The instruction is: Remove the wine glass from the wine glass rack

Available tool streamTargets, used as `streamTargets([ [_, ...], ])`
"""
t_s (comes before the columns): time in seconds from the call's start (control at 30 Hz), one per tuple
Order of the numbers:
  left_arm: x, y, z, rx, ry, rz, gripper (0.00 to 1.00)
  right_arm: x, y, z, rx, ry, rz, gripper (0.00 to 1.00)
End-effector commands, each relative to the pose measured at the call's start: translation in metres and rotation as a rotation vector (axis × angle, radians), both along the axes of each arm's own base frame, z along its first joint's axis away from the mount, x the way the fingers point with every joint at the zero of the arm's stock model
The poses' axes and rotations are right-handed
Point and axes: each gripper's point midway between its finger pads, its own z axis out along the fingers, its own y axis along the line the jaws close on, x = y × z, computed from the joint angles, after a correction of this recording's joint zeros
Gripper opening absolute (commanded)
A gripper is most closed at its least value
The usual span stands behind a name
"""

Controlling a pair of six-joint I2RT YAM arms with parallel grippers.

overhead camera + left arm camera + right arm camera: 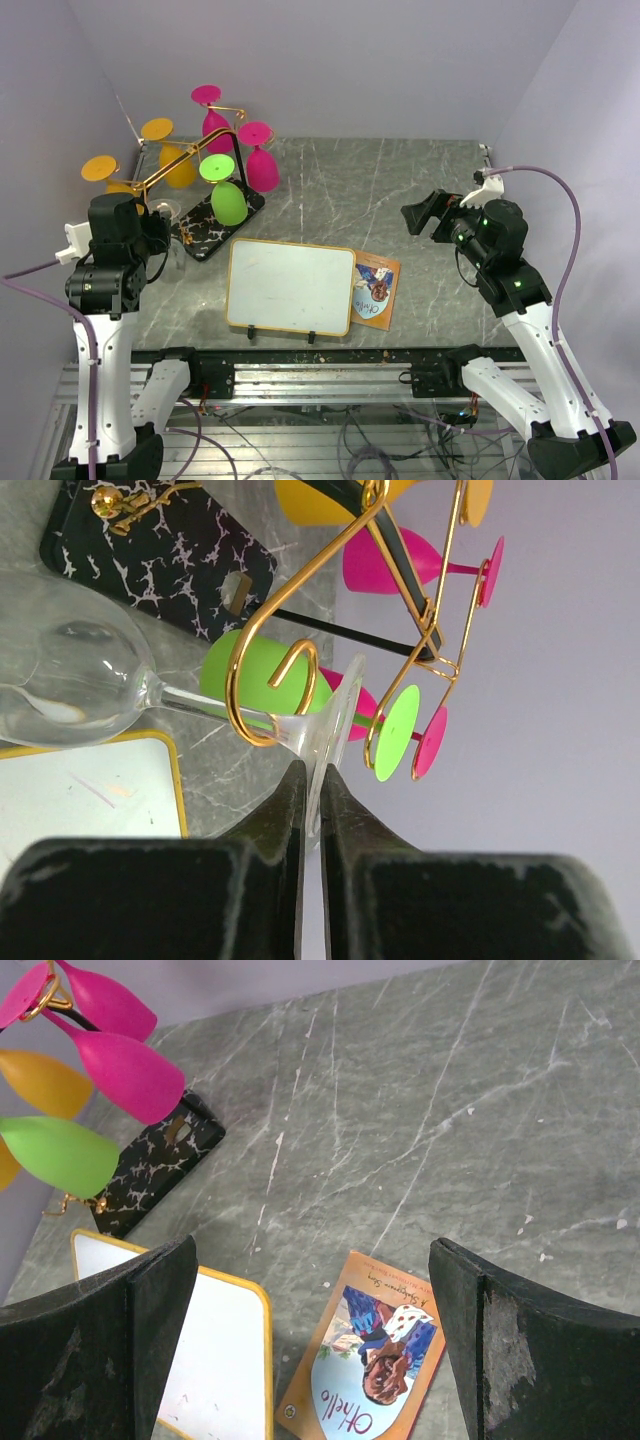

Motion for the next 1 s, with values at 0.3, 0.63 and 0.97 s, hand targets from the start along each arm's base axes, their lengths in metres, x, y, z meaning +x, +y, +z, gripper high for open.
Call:
streamTargets([
  [0.3,-0.002,0.016,0.034,0.024,-0.106,0.089,0.07,-0.003,0.0,0.0,0.001,0.001,0.002,1.0],
  [0.63,0.001,0.028,0.041,0.011,-0.155,0.171,0.07,-0.002,0.002,0.0,0.003,0.007,0.006,1.0],
  [0.97,0.015,0.031,0.037,-0.046,-0.181,0.21,0.07,-0.001,0.001,0.0,0.004,0.013,0.001,1.0],
])
